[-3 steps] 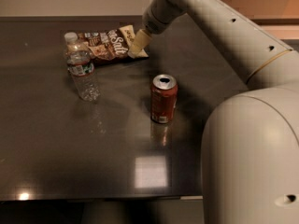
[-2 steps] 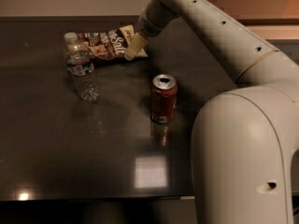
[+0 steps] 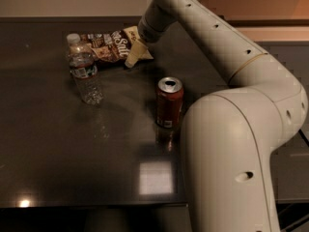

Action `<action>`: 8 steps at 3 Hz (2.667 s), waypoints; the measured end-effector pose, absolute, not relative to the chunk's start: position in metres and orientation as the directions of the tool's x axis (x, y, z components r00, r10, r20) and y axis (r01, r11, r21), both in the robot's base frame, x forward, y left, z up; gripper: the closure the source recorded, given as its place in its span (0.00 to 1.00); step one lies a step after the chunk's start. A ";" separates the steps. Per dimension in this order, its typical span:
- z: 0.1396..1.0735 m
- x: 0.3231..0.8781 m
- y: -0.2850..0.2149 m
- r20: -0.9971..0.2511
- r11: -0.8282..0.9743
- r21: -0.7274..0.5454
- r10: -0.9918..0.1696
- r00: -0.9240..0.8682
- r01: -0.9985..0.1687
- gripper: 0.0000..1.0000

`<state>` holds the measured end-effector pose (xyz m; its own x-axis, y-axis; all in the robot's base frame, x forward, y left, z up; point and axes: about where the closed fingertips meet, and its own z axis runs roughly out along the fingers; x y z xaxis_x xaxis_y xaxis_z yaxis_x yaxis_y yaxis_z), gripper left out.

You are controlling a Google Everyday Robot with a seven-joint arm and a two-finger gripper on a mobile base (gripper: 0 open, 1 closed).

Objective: Move brown chip bag near water bottle

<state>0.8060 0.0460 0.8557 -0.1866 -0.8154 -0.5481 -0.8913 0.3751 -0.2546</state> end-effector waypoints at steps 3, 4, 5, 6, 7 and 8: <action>0.839 0.812 0.059 -0.519 0.342 -0.188 -0.830 -0.202 -0.921 0.18; 0.841 0.812 0.063 -0.524 0.334 -0.182 -0.829 -0.196 -0.925 0.41; 0.845 0.810 0.062 -0.531 0.332 -0.180 -0.825 -0.193 -0.926 0.64; 0.855 0.803 0.061 -0.542 0.322 -0.186 -0.822 -0.176 -0.929 0.87; 0.866 0.788 0.060 -0.551 0.306 -0.193 -0.820 -0.155 -0.932 1.00; 0.873 0.776 0.057 -0.557 0.303 -0.201 -0.817 -0.146 -0.931 1.00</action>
Offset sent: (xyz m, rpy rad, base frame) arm 0.0126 0.0056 -0.0102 -0.0217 0.0905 0.0225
